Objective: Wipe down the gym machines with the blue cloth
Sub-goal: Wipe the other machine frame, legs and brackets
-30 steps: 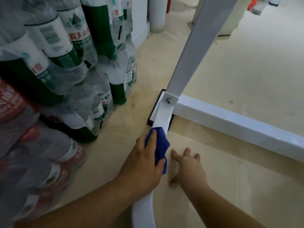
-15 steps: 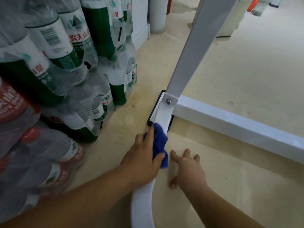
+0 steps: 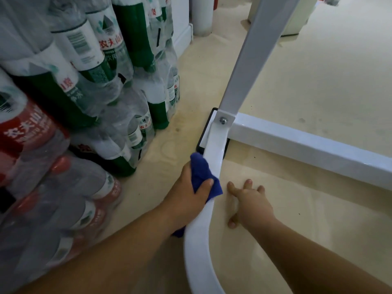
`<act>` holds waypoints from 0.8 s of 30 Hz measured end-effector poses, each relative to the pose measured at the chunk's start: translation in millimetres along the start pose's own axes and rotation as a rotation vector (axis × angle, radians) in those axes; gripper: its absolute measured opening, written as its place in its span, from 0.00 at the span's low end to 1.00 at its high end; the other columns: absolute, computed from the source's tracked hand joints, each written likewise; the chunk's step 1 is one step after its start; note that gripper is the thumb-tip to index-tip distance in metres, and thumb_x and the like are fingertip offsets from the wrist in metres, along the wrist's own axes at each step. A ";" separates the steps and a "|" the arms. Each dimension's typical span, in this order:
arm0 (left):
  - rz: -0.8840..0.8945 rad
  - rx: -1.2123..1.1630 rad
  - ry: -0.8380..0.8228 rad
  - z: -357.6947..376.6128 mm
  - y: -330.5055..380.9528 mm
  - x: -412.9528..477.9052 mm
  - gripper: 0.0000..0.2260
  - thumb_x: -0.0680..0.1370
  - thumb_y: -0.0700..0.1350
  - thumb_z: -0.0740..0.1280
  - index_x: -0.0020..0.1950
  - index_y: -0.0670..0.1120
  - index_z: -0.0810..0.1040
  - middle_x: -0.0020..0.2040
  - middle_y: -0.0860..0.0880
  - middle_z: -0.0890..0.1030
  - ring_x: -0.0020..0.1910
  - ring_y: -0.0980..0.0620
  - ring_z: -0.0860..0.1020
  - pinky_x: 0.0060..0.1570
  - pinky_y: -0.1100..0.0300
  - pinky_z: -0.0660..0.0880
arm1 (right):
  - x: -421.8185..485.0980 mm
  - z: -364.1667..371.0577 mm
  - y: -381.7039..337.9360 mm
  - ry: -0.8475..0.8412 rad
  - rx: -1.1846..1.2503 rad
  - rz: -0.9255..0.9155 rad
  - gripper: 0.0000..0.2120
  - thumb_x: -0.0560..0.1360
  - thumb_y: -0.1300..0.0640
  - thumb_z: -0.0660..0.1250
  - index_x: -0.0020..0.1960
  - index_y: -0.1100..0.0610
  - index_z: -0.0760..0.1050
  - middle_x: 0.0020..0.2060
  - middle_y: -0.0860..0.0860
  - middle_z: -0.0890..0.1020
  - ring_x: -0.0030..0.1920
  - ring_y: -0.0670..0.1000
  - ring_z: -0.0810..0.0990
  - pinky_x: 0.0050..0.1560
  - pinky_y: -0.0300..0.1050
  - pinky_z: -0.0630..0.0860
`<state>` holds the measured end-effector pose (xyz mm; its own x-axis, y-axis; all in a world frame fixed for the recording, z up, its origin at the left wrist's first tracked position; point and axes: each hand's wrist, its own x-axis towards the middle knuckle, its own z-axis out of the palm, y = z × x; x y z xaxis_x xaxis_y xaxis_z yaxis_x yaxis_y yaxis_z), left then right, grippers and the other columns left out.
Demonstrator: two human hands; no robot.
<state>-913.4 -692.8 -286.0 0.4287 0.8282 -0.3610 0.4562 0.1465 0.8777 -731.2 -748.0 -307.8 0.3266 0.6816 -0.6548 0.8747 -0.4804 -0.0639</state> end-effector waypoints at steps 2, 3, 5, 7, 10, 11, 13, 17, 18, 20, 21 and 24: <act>-0.053 0.018 0.010 2.3 -19.7 -38.3 0.24 0.81 0.61 0.63 0.75 0.60 0.60 0.68 0.61 0.73 0.64 0.63 0.73 0.70 0.58 0.67 | -1.8 -0.7 -0.2 0.010 0.005 -0.003 0.57 0.68 0.54 0.82 0.82 0.37 0.46 0.83 0.56 0.43 0.81 0.69 0.43 0.72 0.71 0.66; -0.065 0.043 0.028 3.5 -28.6 -55.5 0.26 0.80 0.64 0.62 0.75 0.61 0.60 0.68 0.61 0.73 0.66 0.62 0.72 0.72 0.57 0.66 | -2.0 -1.0 -0.1 0.013 0.002 -0.006 0.57 0.68 0.54 0.82 0.82 0.37 0.46 0.83 0.56 0.44 0.81 0.69 0.43 0.72 0.71 0.66; -0.086 0.117 0.051 3.5 -39.7 -72.3 0.30 0.76 0.73 0.57 0.75 0.63 0.59 0.68 0.62 0.73 0.68 0.60 0.72 0.75 0.54 0.64 | -2.2 -0.5 0.6 0.015 -0.001 -0.009 0.57 0.68 0.54 0.82 0.82 0.37 0.46 0.83 0.56 0.44 0.81 0.70 0.44 0.72 0.71 0.67; -0.100 0.160 0.039 -0.6 -43.2 -57.1 0.32 0.72 0.79 0.54 0.71 0.65 0.63 0.66 0.60 0.76 0.67 0.57 0.74 0.74 0.50 0.67 | -1.0 -0.2 1.3 0.016 -0.003 -0.015 0.57 0.67 0.53 0.82 0.82 0.37 0.47 0.83 0.57 0.45 0.80 0.70 0.46 0.72 0.71 0.68; -0.132 0.111 -0.037 -4.8 -18.6 -14.4 0.28 0.79 0.70 0.57 0.73 0.55 0.64 0.64 0.54 0.76 0.63 0.52 0.75 0.71 0.52 0.68 | 0.1 2.6 1.4 0.032 -0.006 -0.025 0.57 0.66 0.52 0.82 0.82 0.37 0.49 0.83 0.57 0.47 0.80 0.70 0.48 0.71 0.70 0.69; -0.147 0.080 -0.032 -1.1 -9.8 -5.4 0.27 0.81 0.65 0.58 0.75 0.53 0.62 0.65 0.52 0.75 0.62 0.52 0.74 0.68 0.54 0.68 | -0.2 4.6 1.9 0.045 0.004 -0.024 0.57 0.66 0.52 0.83 0.82 0.37 0.49 0.83 0.56 0.48 0.80 0.69 0.49 0.71 0.69 0.69; -0.128 0.031 0.025 5.7 -0.2 -5.6 0.25 0.84 0.59 0.59 0.77 0.51 0.58 0.64 0.52 0.74 0.60 0.52 0.74 0.61 0.57 0.67 | -0.9 8.7 3.9 0.072 0.021 -0.025 0.57 0.66 0.52 0.83 0.81 0.36 0.49 0.83 0.54 0.48 0.80 0.68 0.48 0.71 0.69 0.69; -0.108 -0.040 0.108 13.4 -24.7 -72.1 0.18 0.84 0.56 0.60 0.73 0.59 0.59 0.60 0.60 0.74 0.65 0.56 0.73 0.66 0.62 0.66 | -6.8 15.5 10.0 0.130 0.093 -0.038 0.55 0.66 0.53 0.83 0.81 0.36 0.53 0.83 0.51 0.46 0.81 0.65 0.47 0.72 0.68 0.68; -0.112 0.048 0.147 28.2 -49.4 -100.3 0.17 0.85 0.56 0.59 0.71 0.62 0.58 0.62 0.63 0.72 0.68 0.60 0.70 0.70 0.67 0.61 | -10.0 16.2 11.4 0.149 0.122 -0.040 0.54 0.65 0.54 0.83 0.81 0.37 0.54 0.83 0.51 0.45 0.81 0.64 0.47 0.72 0.68 0.68; -0.186 0.233 0.177 51.7 -100.2 -160.5 0.27 0.82 0.64 0.61 0.77 0.58 0.58 0.69 0.58 0.73 0.80 0.49 0.57 0.78 0.60 0.51 | -16.5 19.1 13.3 0.190 0.174 -0.030 0.52 0.66 0.54 0.83 0.80 0.38 0.57 0.83 0.51 0.42 0.82 0.62 0.47 0.74 0.66 0.66; -0.285 0.228 0.095 59.0 -119.6 -179.0 0.38 0.77 0.68 0.65 0.81 0.57 0.55 0.70 0.52 0.75 0.76 0.45 0.65 0.78 0.49 0.56 | -21.2 21.8 14.4 0.211 0.194 -0.021 0.51 0.67 0.52 0.83 0.80 0.39 0.57 0.83 0.52 0.43 0.82 0.61 0.47 0.75 0.65 0.65; -0.296 0.067 -0.015 70.0 -111.2 -206.7 0.33 0.81 0.57 0.65 0.81 0.53 0.54 0.67 0.52 0.75 0.67 0.50 0.74 0.59 0.66 0.72 | -40.0 33.0 18.8 0.247 0.212 0.005 0.46 0.71 0.46 0.79 0.81 0.40 0.56 0.83 0.53 0.49 0.82 0.60 0.50 0.76 0.64 0.65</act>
<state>-998.1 -918.1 -331.1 0.2802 0.7468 -0.6031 0.6132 0.3441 0.7110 -739.6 -802.6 -307.6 0.4308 0.7797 -0.4544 0.7871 -0.5709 -0.2336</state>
